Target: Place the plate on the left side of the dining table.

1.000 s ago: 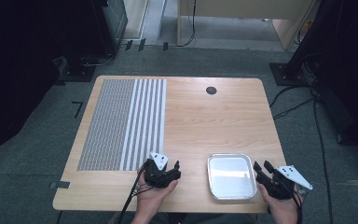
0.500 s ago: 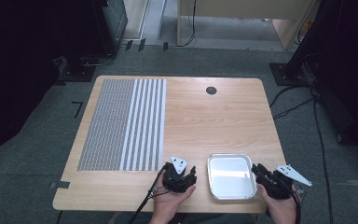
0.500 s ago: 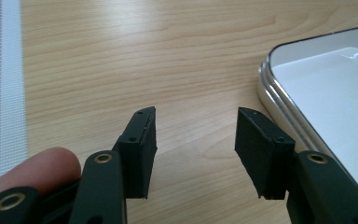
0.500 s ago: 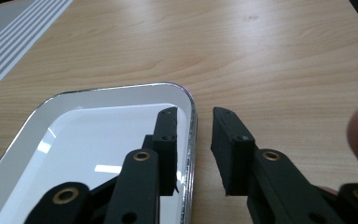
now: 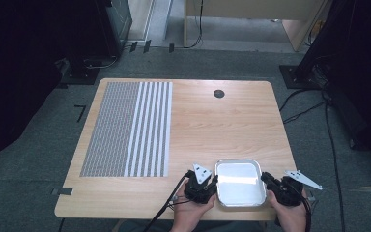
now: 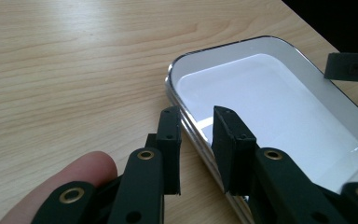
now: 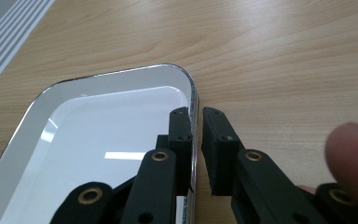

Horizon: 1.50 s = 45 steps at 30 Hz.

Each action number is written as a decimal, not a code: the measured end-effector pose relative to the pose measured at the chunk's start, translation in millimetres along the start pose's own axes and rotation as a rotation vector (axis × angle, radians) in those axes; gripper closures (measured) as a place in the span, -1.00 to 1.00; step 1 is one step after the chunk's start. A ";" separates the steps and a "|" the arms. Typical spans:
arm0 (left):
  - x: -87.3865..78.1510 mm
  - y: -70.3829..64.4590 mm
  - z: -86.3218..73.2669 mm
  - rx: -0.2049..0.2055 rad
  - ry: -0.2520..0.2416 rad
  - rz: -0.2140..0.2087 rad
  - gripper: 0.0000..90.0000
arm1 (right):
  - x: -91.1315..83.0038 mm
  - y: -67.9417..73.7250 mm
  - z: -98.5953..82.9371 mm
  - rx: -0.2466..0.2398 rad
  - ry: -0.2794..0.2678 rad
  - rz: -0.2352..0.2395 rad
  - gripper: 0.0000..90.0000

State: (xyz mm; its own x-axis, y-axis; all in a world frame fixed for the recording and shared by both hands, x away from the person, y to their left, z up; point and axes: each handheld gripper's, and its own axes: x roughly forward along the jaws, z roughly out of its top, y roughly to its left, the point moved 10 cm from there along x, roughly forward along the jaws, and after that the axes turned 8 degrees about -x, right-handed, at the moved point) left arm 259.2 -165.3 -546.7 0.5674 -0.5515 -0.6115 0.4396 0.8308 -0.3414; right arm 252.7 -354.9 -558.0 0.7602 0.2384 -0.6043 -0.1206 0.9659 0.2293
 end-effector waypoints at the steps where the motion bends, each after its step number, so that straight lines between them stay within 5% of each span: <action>1: 1.4 -1.9 -1.2 0.005 0.008 -0.003 0.72 | 0.6 -0.3 -0.4 0.001 0.002 -0.002 0.87; 8: 11.0 -5.9 -9.5 0.030 0.038 0.022 0.81 | 3.4 1.8 -2.0 0.008 0.020 -0.010 0.91; 23: 9.7 -3.7 -5.2 0.068 -0.004 0.098 0.66 | 4.3 2.5 -3.3 0.018 0.033 -0.013 0.93; 27: 15.4 -3.3 -9.0 0.048 0.041 0.081 0.61 | 5.2 2.9 -4.5 0.020 0.041 -0.016 0.92; 32: 17.5 -5.7 -9.7 0.061 0.038 0.086 0.72 | 5.6 2.8 -4.9 0.017 0.043 -0.021 0.92; 38: 18.5 -6.4 -5.6 0.073 0.020 0.091 0.80 | 5.7 -0.3 -5.5 0.148 0.061 -0.005 0.94; 45: 20.8 -7.4 -4.1 0.067 0.020 0.088 0.83 | 3.4 -1.7 -4.3 0.130 0.055 -0.025 0.95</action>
State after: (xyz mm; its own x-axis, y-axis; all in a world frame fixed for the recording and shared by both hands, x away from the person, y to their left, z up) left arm 264.8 -182.6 -559.8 0.5923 -0.4746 -0.6512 0.4344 0.8687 -0.2380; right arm 252.8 -355.3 -563.7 0.7254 0.2233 -0.6511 -0.0160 0.9511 0.3084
